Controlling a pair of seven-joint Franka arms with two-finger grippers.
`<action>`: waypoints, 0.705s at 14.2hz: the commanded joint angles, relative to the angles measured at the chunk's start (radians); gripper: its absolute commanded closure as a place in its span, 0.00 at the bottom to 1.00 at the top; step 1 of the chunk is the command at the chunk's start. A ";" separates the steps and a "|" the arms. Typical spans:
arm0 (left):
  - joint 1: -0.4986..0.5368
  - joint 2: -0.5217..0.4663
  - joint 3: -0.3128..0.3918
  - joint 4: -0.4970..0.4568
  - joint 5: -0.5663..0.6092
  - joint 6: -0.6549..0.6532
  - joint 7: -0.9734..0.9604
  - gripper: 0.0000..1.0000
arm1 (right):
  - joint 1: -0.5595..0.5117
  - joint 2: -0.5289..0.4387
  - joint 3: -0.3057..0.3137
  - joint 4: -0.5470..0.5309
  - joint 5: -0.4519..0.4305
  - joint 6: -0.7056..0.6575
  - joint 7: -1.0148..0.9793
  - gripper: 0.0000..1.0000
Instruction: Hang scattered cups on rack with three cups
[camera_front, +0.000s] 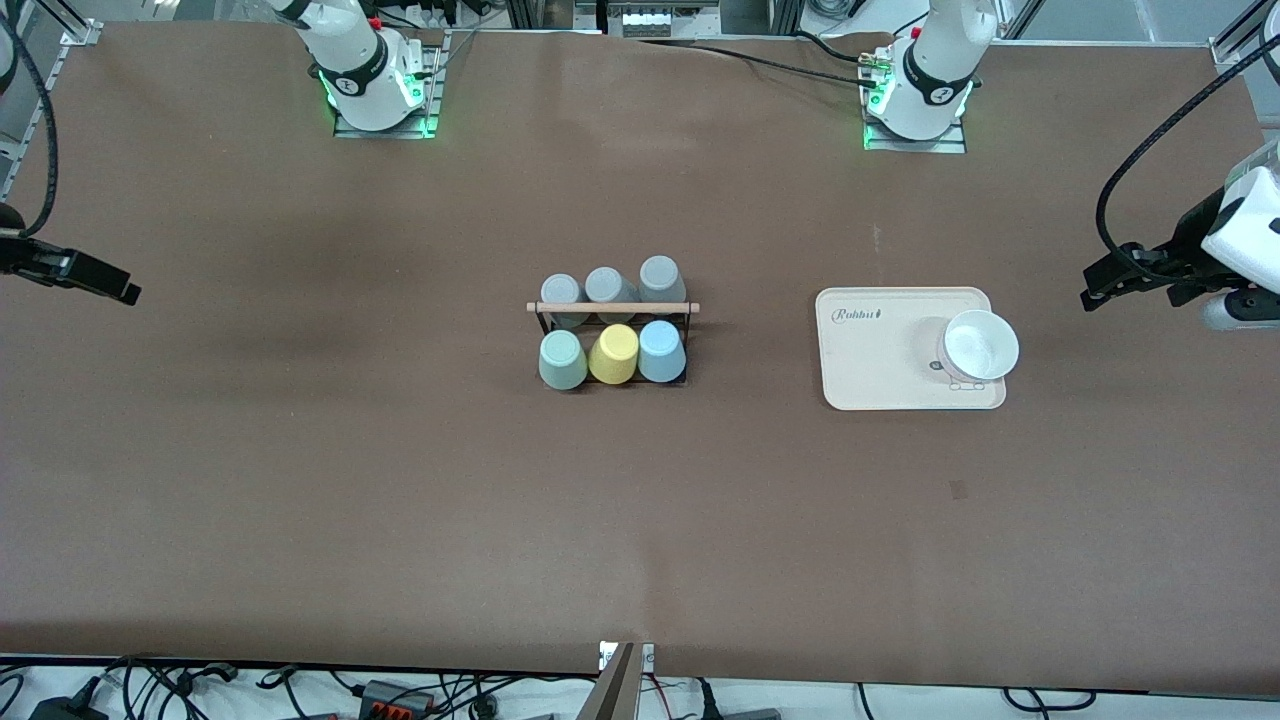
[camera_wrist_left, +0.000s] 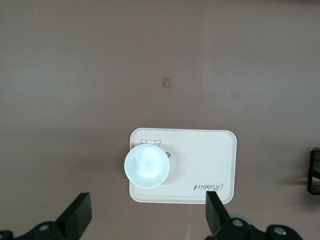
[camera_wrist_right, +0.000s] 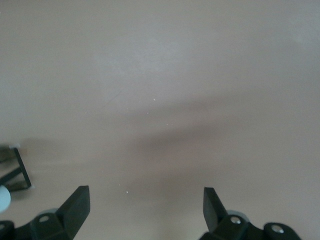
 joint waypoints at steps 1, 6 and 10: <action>0.017 -0.020 -0.015 -0.016 -0.002 0.003 0.011 0.00 | -0.003 -0.052 0.007 -0.057 -0.007 0.022 -0.096 0.00; 0.015 -0.021 -0.017 -0.016 -0.001 0.002 0.011 0.00 | 0.003 -0.050 0.009 -0.049 -0.011 0.017 -0.098 0.00; 0.015 -0.021 -0.017 -0.016 -0.001 0.002 0.011 0.00 | 0.008 -0.044 0.007 -0.049 -0.022 0.048 -0.118 0.00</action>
